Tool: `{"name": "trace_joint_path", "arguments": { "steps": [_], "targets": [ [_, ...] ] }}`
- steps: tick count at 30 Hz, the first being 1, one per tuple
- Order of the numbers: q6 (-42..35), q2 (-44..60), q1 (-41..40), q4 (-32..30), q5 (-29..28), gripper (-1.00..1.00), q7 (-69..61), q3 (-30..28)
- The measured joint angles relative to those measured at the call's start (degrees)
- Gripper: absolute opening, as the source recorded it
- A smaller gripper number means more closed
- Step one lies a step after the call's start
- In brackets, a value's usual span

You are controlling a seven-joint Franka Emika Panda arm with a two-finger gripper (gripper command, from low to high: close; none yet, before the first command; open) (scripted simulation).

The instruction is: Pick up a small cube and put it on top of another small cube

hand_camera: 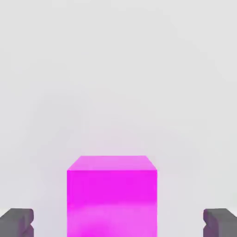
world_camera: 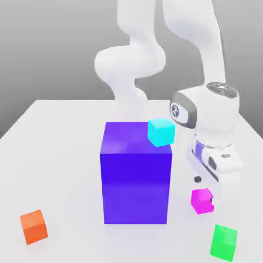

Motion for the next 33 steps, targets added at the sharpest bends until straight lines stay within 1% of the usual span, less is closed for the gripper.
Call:
{"name": "trace_joint_path", "arguments": {
  "steps": [1, 8, 15, 18, 26, 28, 31, 32, 33],
  "targets": [
    [1.30, 1.61, -0.17, 0.29, 0.06, -1.00, -0.03, 0.19],
    [1.35, 1.78, -0.22, 0.31, 0.00, -1.00, 0.00, 0.23],
    [-9.24, -10.60, -0.16, -1.52, -0.42, -1.00, 0.48, -0.13],
    [-13.67, -10.15, -1.09, 3.16, 0.05, -1.00, 1.59, -0.96],
    [-24.98, -5.24, -3.13, 19.44, 0.93, -1.00, 5.68, -3.45],
    [-24.12, -2.53, -3.39, 21.42, 1.34, -1.00, 5.90, -3.57],
    [-19.24, 3.21, -3.85, 22.27, 2.21, -1.00, 5.43, -3.11],
    [-18.27, 4.29, -3.95, 22.37, 2.37, 1.00, 5.33, -3.01],
    [-18.27, 4.29, -3.95, 22.37, 2.37, 1.00, 5.33, -3.01]
  ]
}}
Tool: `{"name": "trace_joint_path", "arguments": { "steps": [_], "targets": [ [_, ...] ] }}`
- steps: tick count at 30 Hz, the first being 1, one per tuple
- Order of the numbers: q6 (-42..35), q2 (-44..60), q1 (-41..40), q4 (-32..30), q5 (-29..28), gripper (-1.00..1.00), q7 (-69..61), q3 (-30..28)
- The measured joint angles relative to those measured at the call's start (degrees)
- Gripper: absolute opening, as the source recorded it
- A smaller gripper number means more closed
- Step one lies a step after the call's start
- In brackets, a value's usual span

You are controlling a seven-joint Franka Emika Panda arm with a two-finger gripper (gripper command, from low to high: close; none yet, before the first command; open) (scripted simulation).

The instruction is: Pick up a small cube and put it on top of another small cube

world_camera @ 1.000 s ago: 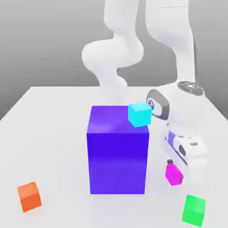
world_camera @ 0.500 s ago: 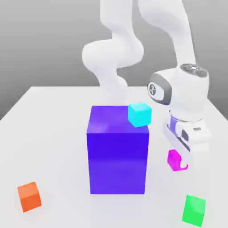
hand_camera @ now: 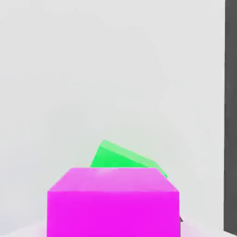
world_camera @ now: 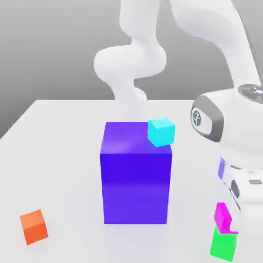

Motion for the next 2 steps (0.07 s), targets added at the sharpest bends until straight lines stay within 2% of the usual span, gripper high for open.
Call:
{"name": "trace_joint_path", "arguments": {
  "steps": [2],
  "targets": [
    [0.00, 0.00, 0.00, 0.00, 0.00, 1.00, 0.00, 0.00]
  ]
}}
